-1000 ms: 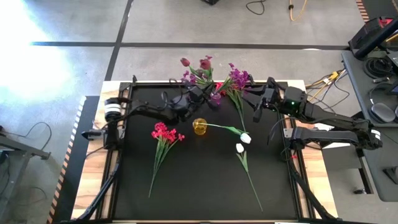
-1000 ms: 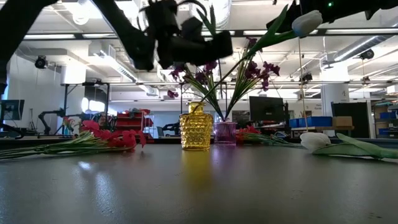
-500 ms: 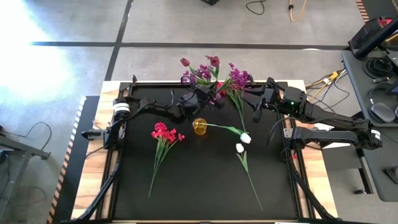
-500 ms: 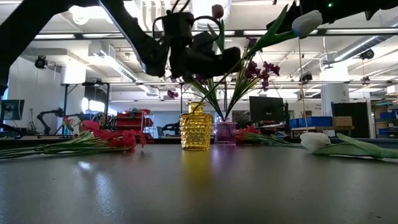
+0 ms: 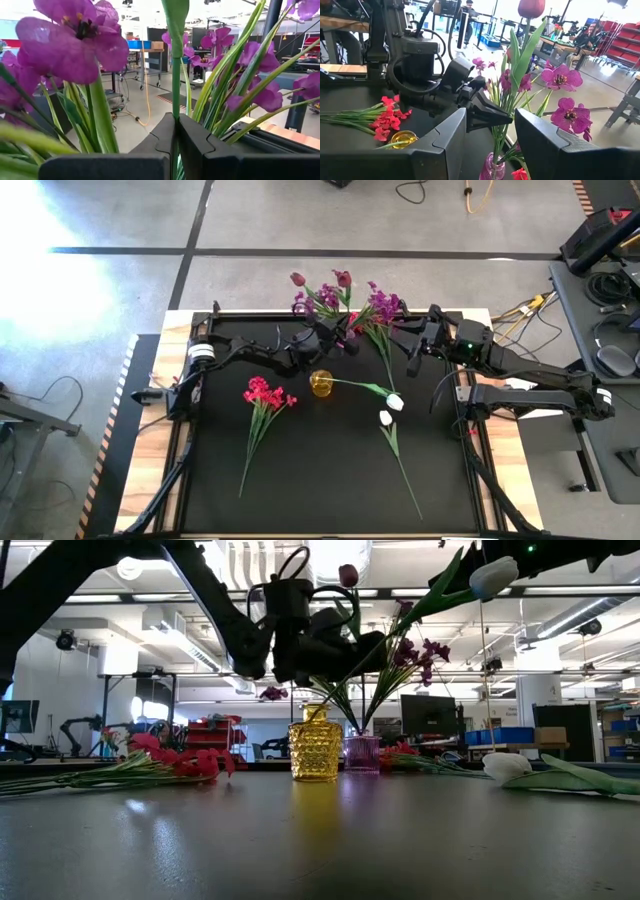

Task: Sort flowers into vase by color
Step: Put the red tulip into the violet vase

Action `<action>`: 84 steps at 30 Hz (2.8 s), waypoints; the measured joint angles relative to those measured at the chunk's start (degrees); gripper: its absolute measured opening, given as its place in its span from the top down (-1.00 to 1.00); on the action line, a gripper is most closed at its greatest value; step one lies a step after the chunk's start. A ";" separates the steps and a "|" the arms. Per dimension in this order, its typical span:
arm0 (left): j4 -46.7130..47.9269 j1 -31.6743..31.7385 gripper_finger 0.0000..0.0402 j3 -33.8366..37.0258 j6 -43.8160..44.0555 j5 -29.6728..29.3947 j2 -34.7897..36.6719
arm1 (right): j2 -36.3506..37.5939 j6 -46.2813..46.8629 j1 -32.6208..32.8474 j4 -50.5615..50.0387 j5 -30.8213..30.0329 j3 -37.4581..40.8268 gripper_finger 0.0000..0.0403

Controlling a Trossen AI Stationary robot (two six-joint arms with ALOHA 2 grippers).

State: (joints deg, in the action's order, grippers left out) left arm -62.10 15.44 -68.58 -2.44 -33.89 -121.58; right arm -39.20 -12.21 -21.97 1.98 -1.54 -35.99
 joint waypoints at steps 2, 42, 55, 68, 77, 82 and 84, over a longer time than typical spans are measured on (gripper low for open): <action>-0.20 -0.01 1.00 0.00 0.00 -0.02 -0.04 | 0.00 0.00 -0.01 -0.02 0.02 0.00 0.20; 7.15 0.39 0.91 0.11 0.03 -0.11 -0.09 | -0.02 -0.26 -0.01 -0.50 0.22 0.04 0.22; 7.34 0.24 0.31 -0.12 -0.08 -0.09 -0.03 | -0.02 -0.22 0.01 -0.50 0.20 0.04 0.23; 11.87 -0.02 0.19 -0.28 -2.54 -0.15 2.31 | -0.02 -0.24 0.01 -1.31 0.11 0.04 0.25; 19.07 -0.02 0.19 -0.22 -3.89 -0.27 5.35 | -0.02 -0.39 -0.01 -1.52 0.10 0.04 0.23; 22.94 -0.15 0.19 -0.11 -5.03 -1.64 6.57 | -0.02 -0.39 -0.01 -1.77 0.10 0.04 0.22; 24.23 -0.17 0.19 0.31 -5.04 -1.64 7.44 | -0.02 -0.42 -0.01 -1.77 0.09 0.04 0.22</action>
State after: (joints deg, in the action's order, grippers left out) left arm -37.87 15.28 -68.26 -7.48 -35.53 -114.14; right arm -39.22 -12.62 -21.98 0.21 -1.45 -35.94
